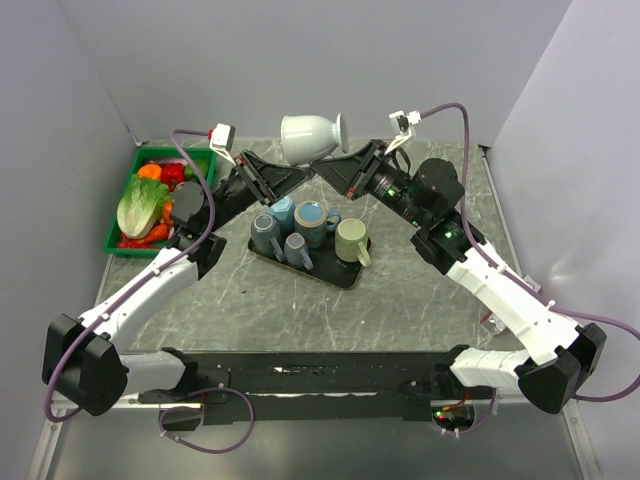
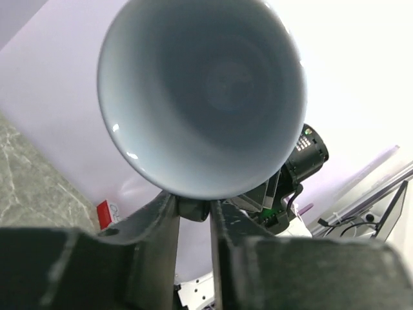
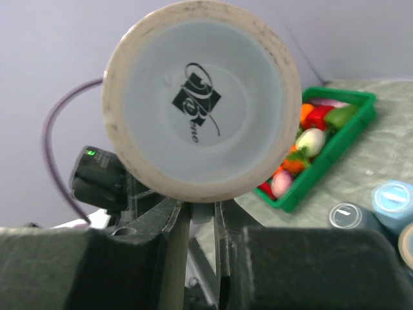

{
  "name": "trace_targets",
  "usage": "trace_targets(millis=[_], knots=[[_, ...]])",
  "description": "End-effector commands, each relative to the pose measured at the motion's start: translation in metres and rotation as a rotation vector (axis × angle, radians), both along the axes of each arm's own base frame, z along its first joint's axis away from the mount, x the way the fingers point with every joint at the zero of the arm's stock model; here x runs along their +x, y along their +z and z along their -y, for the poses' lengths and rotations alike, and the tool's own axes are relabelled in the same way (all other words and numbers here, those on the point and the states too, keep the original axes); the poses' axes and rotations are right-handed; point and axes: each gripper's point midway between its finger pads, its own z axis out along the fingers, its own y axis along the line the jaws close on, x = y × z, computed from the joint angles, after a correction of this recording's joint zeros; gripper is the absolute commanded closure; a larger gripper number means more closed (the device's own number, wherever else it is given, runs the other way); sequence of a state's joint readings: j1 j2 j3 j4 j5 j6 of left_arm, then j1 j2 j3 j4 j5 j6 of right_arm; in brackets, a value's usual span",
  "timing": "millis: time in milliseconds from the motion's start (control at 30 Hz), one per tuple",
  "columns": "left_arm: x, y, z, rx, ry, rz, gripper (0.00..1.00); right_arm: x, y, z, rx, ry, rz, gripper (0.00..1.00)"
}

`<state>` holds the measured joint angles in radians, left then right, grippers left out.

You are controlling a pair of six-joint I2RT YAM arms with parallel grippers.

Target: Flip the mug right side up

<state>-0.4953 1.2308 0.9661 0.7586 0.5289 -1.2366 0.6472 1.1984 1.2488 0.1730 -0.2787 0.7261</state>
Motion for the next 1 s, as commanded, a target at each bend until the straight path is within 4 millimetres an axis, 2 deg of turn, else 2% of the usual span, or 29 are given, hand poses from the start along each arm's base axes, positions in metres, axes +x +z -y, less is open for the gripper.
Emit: trace_targets(millis=[0,67,133,333,367,433,500,533,600,633,667,700,833,900,967], knots=[[-0.019,0.035,-0.015,-0.091,0.031,0.127,0.83,-0.009,0.032,0.011,0.066,-0.019,0.089,1.0],[-0.019,0.034,-0.016,-0.094,0.038,0.129,0.94,-0.009,0.032,0.011,0.067,-0.016,0.083,1.0],[-0.019,0.033,-0.016,-0.09,0.044,0.128,0.99,-0.01,0.033,0.01,0.068,-0.008,0.083,1.0],[-0.016,0.034,-0.019,-0.087,0.076,0.132,0.99,-0.007,0.024,0.007,0.046,-0.005,0.061,1.0],[-0.017,0.035,-0.021,-0.088,0.086,0.137,0.99,-0.008,0.023,0.007,0.041,-0.004,0.067,0.97],[-0.011,0.033,-0.024,-0.076,0.135,0.133,0.99,-0.005,0.017,0.01,0.029,-0.025,0.054,0.79],[-0.007,0.036,-0.031,-0.065,0.198,0.135,0.99,0.001,0.011,0.016,0.006,-0.073,0.033,0.67],[0.0,0.029,-0.032,-0.033,0.226,0.1,0.99,0.004,0.007,0.017,-0.006,-0.091,0.025,0.57],[0.004,0.034,-0.038,-0.006,0.287,0.116,0.99,0.009,0.0,0.02,-0.036,-0.117,0.002,0.48],[0.01,0.034,-0.042,0.002,0.33,0.103,0.99,0.011,-0.003,0.021,-0.05,-0.127,-0.005,0.38],[0.015,0.027,-0.043,0.036,0.352,0.072,0.99,0.013,-0.006,0.023,-0.06,-0.142,-0.011,0.34],[0.018,0.03,-0.046,0.059,0.383,0.082,0.99,0.014,-0.012,0.024,-0.079,-0.15,-0.024,0.29],[0.042,0.019,-0.056,0.192,0.515,0.053,0.99,0.018,-0.032,0.034,-0.145,-0.202,-0.06,0.2],[0.057,0.003,-0.063,0.319,0.595,0.033,0.99,0.02,-0.043,0.042,-0.183,-0.24,-0.085,0.16],[0.074,-0.005,-0.078,0.432,0.71,0.037,0.99,0.021,-0.047,0.051,-0.207,-0.274,-0.096,0.14]])
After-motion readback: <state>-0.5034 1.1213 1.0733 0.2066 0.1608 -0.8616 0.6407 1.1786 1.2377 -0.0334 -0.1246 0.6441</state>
